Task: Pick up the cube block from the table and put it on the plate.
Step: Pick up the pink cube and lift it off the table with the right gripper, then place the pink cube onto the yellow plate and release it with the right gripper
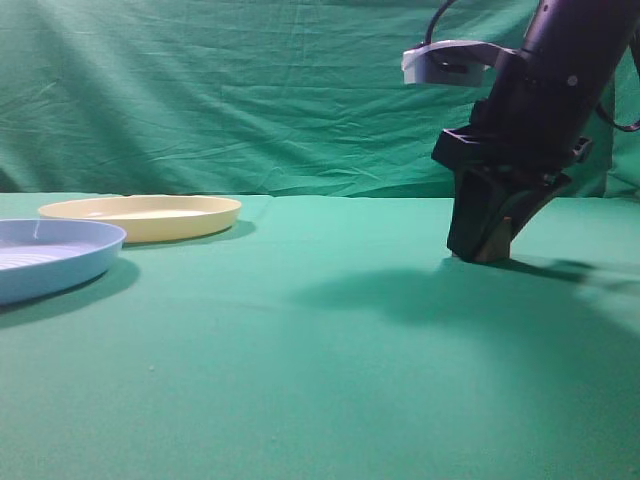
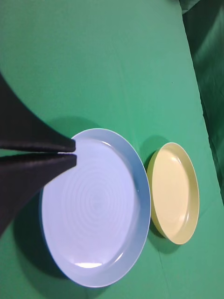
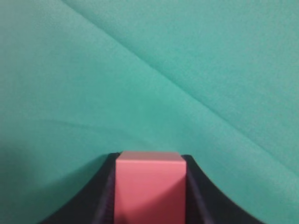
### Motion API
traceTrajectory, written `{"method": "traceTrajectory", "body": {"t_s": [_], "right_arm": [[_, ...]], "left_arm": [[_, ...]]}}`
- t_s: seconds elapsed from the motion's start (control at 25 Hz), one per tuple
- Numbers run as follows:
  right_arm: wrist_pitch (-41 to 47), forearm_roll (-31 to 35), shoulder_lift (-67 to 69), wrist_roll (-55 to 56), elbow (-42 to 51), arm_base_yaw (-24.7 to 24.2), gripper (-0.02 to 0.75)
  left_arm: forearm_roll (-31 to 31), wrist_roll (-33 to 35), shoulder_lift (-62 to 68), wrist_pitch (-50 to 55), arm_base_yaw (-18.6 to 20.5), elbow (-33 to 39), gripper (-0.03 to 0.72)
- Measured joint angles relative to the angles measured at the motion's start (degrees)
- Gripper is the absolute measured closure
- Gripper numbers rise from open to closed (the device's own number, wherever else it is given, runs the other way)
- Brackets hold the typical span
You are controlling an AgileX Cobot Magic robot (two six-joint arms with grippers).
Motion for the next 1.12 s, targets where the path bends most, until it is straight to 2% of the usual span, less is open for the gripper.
{"method": "traceTrajectory", "body": {"t_s": [0.08, 0.16, 0.28, 0.48, 0.84, 1.08, 1.12], "right_arm": [[1.1, 0.0, 0.3, 0.0, -1.2, 0.0, 0.505], [5.2, 2.0, 0.5, -0.1, -6.4, 0.1, 0.505], [5.6, 3.7, 0.5, -0.1, -13.0, 0.9, 0.505], [3.9, 4.4, 4.0, -0.1, -25.4, 6.5, 0.505], [2.5, 4.4, 24.2, -0.1, -49.0, 17.2, 0.505], [-4.4, 4.6, 33.3, -0.3, -55.3, 20.3, 0.505], [-4.8, 4.6, 34.1, -0.3, -55.4, 20.3, 0.436]], "left_arm": [[0.0, 0.0, 0.0, 0.0, 0.0, 0.0, 0.688], [0.0, 0.0, 0.0, 0.0, 0.0, 0.0, 0.688], [0.0, 0.0, 0.0, 0.0, 0.0, 0.0, 0.688], [0.0, 0.0, 0.0, 0.0, 0.0, 0.0, 0.688], [0.0, 0.0, 0.0, 0.0, 0.0, 0.0, 0.688], [0.0, 0.0, 0.0, 0.0, 0.0, 0.0, 0.688], [0.0, 0.0, 0.0, 0.0, 0.0, 0.0, 0.688]]}}
